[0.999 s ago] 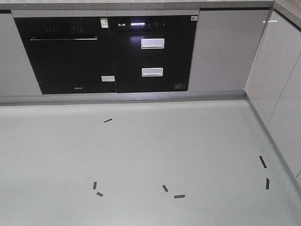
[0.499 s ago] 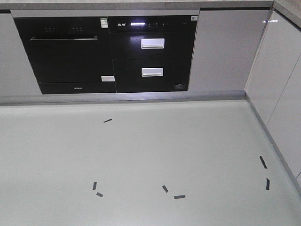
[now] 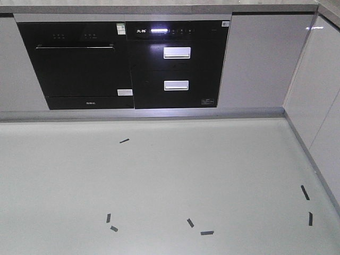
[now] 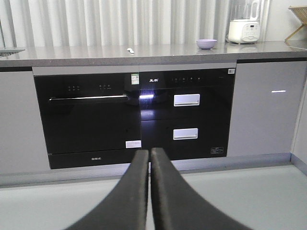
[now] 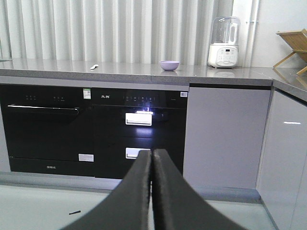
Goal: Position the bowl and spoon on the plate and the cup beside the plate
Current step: 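Drive the base toward the counter holding the spoon and bowl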
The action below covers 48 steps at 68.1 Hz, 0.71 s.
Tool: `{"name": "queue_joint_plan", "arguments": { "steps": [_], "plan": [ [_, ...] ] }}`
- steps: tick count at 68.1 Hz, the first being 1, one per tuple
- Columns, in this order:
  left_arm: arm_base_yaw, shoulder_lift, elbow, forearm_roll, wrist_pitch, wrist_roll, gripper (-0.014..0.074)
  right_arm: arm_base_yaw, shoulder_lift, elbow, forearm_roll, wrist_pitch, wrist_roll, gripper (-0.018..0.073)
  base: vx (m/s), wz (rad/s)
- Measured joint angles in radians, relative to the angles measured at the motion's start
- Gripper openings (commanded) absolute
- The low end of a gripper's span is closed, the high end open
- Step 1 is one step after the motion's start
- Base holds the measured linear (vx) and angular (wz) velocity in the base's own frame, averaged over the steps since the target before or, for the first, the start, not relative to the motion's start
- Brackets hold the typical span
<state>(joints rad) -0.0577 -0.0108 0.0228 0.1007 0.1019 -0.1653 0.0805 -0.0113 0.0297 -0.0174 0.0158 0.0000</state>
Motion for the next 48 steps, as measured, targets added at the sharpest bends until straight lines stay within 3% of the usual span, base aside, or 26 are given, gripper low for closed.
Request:
{"name": "queue_joint_plan", "arguments": {
  "steps": [48],
  "plan": [
    [0.0, 0.0, 0.0, 0.0, 0.0, 0.0, -0.0006, 0.0, 0.0, 0.0, 0.0, 0.0, 0.0, -0.0003, 0.18, -0.02]
  ]
}}
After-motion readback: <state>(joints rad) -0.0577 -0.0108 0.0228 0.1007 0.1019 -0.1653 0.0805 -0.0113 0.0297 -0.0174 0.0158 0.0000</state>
